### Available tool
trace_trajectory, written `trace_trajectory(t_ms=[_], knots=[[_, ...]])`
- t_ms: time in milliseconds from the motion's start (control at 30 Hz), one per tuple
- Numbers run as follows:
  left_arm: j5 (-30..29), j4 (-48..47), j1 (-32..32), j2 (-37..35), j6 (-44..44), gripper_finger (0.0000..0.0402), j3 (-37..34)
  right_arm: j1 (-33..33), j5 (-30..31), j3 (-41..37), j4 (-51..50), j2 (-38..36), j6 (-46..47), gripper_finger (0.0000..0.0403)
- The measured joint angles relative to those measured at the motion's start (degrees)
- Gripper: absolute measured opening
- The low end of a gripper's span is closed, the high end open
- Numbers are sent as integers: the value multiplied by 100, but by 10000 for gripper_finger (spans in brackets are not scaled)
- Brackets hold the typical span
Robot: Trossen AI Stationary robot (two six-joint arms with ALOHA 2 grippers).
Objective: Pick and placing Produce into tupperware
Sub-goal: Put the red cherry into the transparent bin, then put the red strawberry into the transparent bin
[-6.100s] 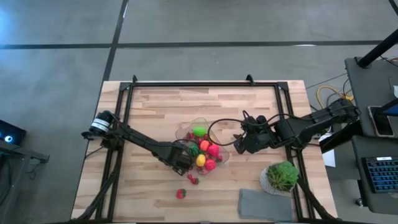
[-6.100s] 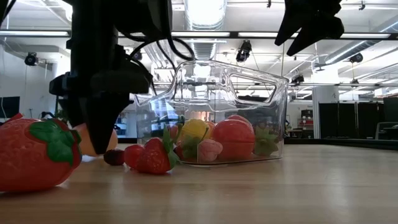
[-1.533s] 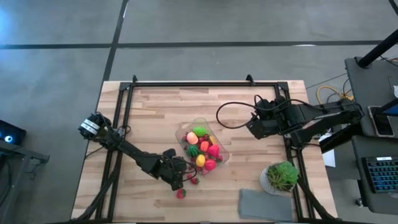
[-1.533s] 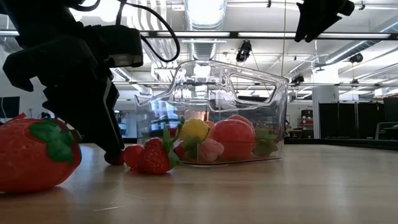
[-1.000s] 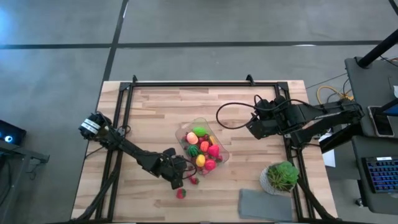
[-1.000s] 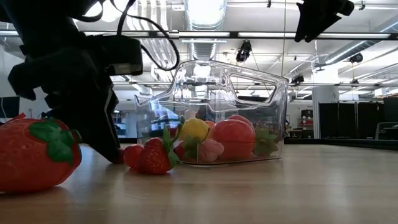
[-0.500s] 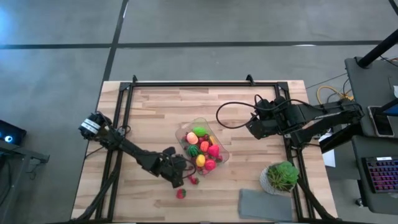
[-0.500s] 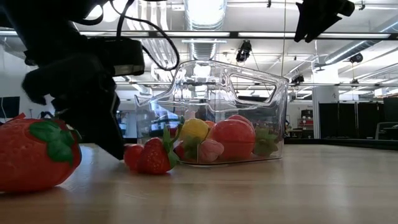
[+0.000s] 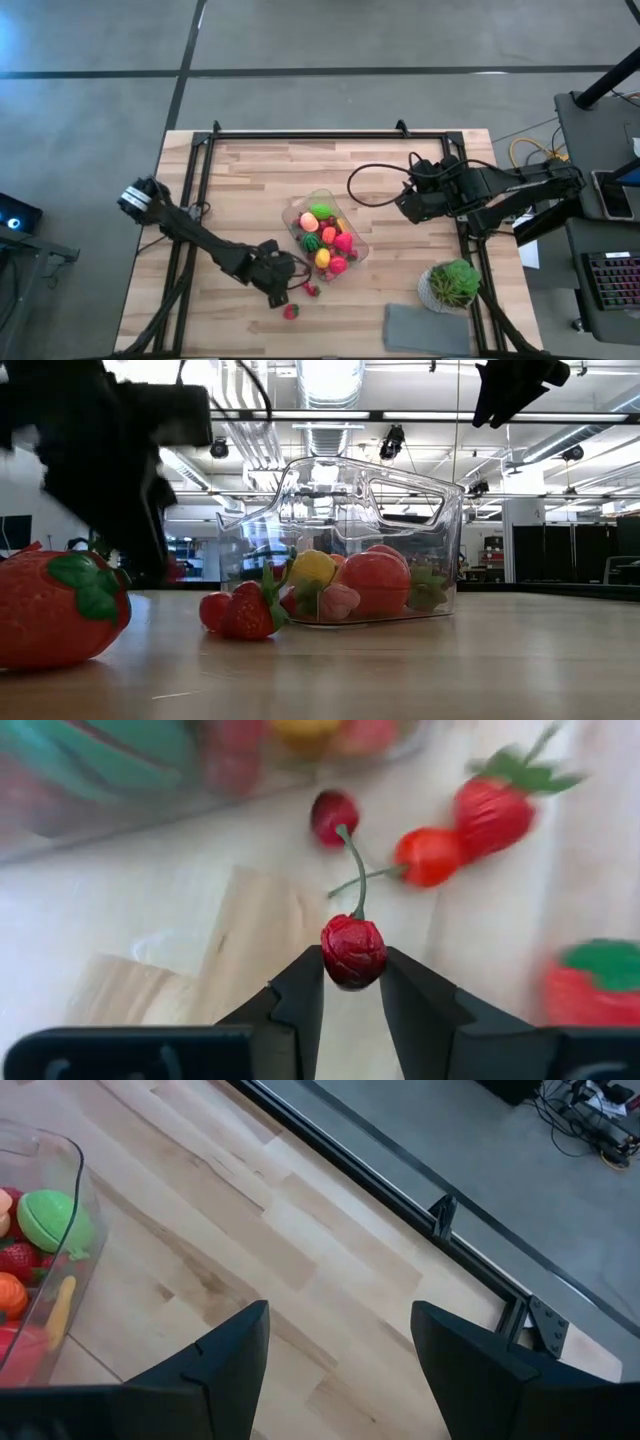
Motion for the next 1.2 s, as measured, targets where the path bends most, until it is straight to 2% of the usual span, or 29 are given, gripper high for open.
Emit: trace_trajectory(t_ms=[100, 233, 367, 433, 533, 667, 767, 867, 967, 1200], knots=[[-339, -564, -55, -446, -28, 83, 200, 0, 13, 0, 0, 0, -39, 238], [-1249, -1329, -80, -1143, -25, 83, 432, 0, 44, 0, 12, 2, -159, 238], [-2338, -1431, 87, -1802, 33, 83, 475, 0, 44, 0, 27, 2, -281, 238], [-2436, -1441, 350, -1989, 140, 83, 473, 0, 44, 0, 31, 2, -302, 238], [-1920, -1352, 923, -2012, 281, 83, 468, 0, 42, 0, 37, 2, -303, 238], [-17, -386, 1747, -1678, 1158, 83, 467, 0, 28, 0, 37, 2, -300, 238], [836, 386, 2057, -1313, 1323, 83, 583, 0, -11, 0, 37, 2, -299, 238], [1214, 460, 2190, -1025, 1241, 87, 758, 0, -105, 0, 35, 2, -299, 238], [1315, 413, 2215, -829, 644, 107, 795, 0, -133, 0, 33, 2, -299, 238], [1446, 418, 2183, -758, -172, 195, 770, 0, -122, 0, 33, 2, -465, 238]])
